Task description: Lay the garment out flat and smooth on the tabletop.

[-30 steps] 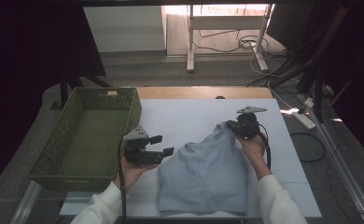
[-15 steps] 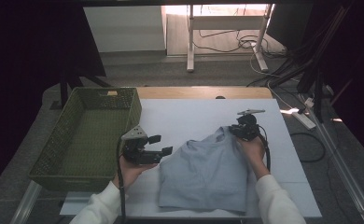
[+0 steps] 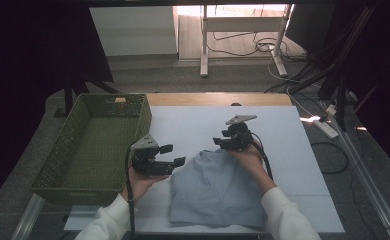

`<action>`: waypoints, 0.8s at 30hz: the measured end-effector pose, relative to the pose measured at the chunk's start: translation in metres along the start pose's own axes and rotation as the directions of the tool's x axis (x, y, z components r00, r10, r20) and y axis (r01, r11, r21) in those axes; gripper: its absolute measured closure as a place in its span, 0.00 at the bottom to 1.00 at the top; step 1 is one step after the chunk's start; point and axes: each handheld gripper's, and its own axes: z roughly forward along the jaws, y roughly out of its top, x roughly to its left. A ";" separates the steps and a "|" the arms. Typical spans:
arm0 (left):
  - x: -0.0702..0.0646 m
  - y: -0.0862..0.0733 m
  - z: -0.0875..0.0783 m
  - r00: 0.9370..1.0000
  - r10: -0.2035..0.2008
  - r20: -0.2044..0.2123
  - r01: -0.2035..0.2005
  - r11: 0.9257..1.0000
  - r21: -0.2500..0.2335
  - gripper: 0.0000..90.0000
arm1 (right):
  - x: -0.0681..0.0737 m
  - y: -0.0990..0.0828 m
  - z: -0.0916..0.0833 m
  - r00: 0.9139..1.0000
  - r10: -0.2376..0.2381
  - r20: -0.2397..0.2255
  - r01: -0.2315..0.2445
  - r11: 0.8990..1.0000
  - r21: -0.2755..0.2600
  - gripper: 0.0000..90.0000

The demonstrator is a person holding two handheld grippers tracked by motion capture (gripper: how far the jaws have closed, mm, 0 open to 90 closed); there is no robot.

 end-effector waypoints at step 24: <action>0.001 0.001 -0.002 1.000 0.000 -0.003 0.000 1.000 -0.008 0.30 | 0.035 -0.012 0.041 0.987 -0.096 -0.127 0.125 0.963 0.240 0.85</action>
